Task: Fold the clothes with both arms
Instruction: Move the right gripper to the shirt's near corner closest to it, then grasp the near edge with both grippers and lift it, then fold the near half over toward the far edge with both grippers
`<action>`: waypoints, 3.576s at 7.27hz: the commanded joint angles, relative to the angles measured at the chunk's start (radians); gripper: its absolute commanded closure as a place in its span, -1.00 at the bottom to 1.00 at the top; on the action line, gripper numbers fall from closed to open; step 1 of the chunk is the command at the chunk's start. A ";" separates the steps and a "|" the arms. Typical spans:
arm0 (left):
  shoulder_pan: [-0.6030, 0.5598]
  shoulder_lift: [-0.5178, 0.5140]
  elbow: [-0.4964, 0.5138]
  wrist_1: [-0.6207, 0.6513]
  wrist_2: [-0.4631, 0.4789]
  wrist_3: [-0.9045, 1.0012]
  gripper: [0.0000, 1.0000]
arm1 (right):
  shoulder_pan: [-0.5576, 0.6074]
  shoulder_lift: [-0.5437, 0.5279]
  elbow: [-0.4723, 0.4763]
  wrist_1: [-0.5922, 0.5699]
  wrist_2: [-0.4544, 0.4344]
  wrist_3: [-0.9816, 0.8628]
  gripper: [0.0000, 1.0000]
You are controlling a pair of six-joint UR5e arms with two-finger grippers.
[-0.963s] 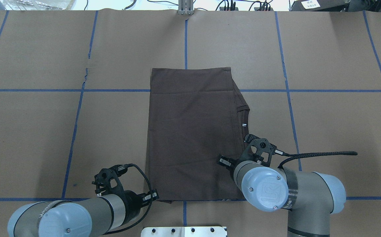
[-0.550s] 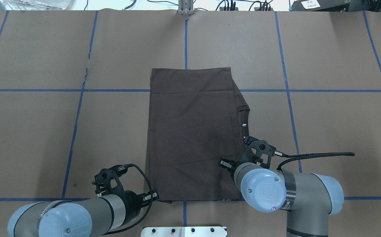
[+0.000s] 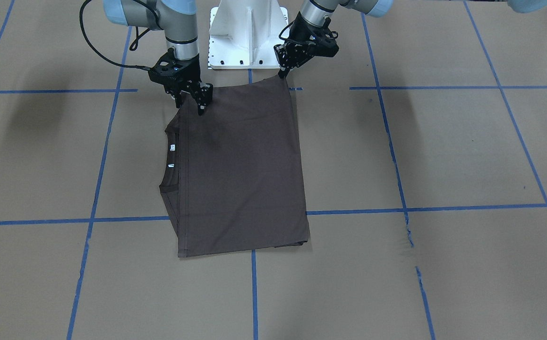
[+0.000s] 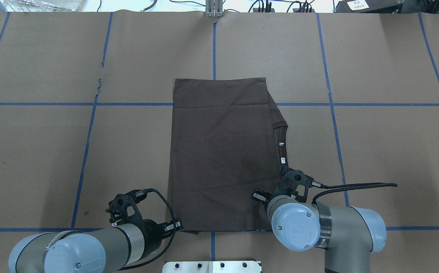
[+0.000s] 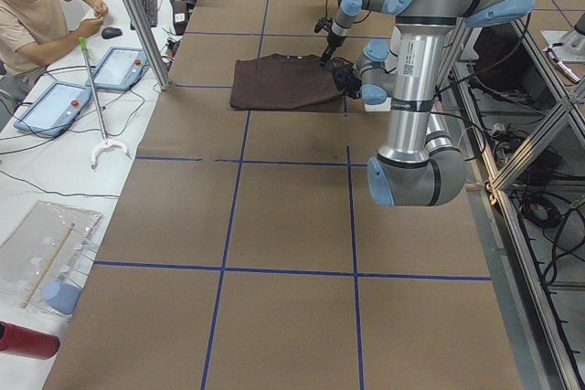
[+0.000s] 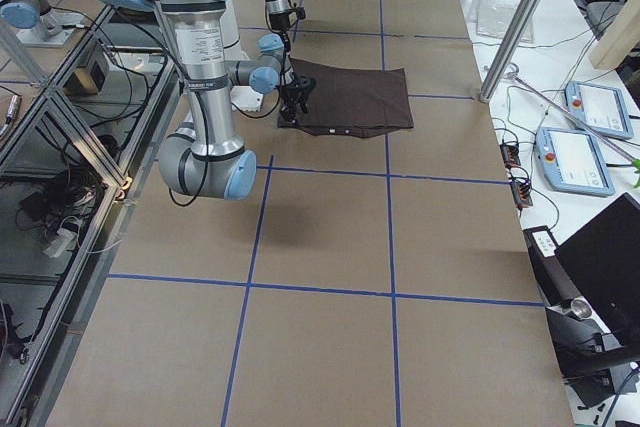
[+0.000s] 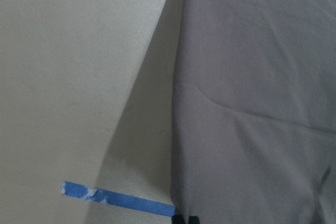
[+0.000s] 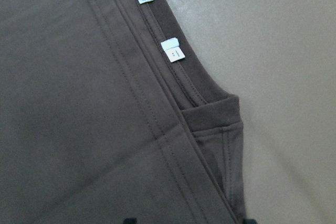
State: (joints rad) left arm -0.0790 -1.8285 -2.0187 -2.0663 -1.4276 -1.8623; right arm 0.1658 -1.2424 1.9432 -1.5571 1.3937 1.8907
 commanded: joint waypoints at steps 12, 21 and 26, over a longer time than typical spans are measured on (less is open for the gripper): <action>-0.013 0.003 -0.052 0.003 -0.034 0.011 1.00 | 0.021 0.027 0.011 0.011 -0.021 0.061 1.00; -0.330 -0.208 -0.174 0.476 -0.219 0.283 1.00 | 0.140 0.170 0.124 -0.187 0.048 -0.004 1.00; -0.499 -0.339 0.241 0.270 -0.232 0.397 1.00 | 0.287 0.316 -0.262 0.012 0.108 -0.055 1.00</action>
State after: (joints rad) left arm -0.5528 -2.1325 -1.8832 -1.7489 -1.6604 -1.4857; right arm 0.4339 -0.9754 1.8079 -1.6224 1.4987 1.8387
